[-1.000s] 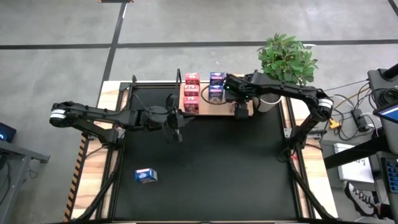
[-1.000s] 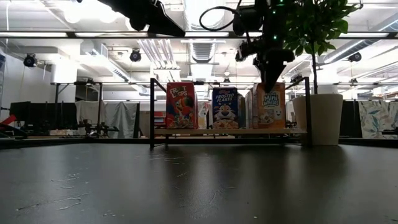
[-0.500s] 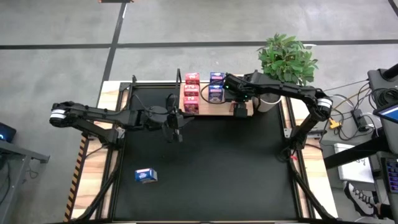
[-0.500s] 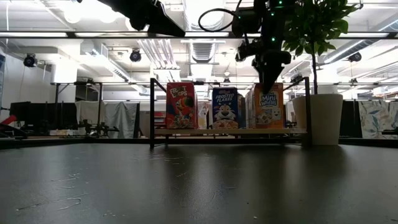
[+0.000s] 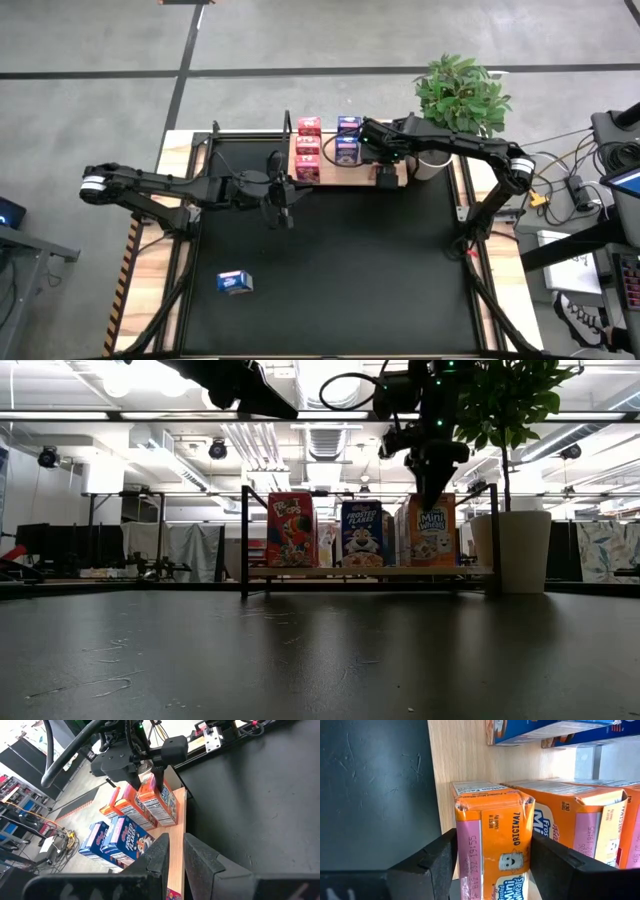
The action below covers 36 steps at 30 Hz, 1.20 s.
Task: Stack cereal on shelf
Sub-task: Put the orange cereal box aligned with the other orange cereal boxes on the shelf
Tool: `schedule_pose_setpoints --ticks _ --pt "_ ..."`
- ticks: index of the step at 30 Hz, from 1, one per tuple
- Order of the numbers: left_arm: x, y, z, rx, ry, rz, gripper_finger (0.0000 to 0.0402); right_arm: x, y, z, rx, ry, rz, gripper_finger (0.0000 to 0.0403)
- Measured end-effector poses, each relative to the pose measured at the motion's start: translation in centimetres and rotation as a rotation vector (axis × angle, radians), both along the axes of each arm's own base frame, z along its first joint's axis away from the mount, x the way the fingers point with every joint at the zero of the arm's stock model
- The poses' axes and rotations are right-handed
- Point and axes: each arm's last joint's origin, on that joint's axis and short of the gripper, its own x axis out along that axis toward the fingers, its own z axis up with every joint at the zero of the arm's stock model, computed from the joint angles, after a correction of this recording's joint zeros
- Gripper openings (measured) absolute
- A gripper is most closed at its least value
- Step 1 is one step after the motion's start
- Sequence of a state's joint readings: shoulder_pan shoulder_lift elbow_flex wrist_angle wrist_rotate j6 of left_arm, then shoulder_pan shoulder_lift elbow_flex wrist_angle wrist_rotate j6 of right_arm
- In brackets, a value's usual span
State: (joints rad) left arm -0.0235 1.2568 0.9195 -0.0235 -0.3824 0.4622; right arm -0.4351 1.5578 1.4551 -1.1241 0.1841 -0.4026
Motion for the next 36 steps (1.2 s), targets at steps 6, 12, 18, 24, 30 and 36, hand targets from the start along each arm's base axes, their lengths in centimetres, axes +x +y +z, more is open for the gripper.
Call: schedule_pose_setpoints --ticks 6,12,18,24,30,36 --pt "0.0 0.0 0.0 0.000 0.000 0.000 0.0038 0.1 0.0 0.0 0.002 -0.018 -0.043 0.0212" --pt "0.0 0.0 0.0 0.000 0.000 0.000 0.0038 0.0 0.0 0.0 0.001 -0.018 -0.042 0.0240" --pt "0.0 0.0 0.0 0.000 0.000 0.000 0.0038 -0.2 0.1 0.4 -0.002 -0.026 -0.042 0.0247" --pt "0.0 0.0 0.0 0.000 0.000 -0.001 0.0038 -0.1 0.0 2.2 -0.011 -0.067 -0.067 0.0249" --pt "0.0 0.0 0.0 0.000 0.000 -0.002 0.0038 0.4 0.6 4.2 -0.024 -0.126 -0.070 0.0240" --pt "0.0 0.0 0.0 -0.001 0.000 -0.001 0.0038 1.3 2.5 5.1 -0.019 -0.169 -0.051 0.0198"
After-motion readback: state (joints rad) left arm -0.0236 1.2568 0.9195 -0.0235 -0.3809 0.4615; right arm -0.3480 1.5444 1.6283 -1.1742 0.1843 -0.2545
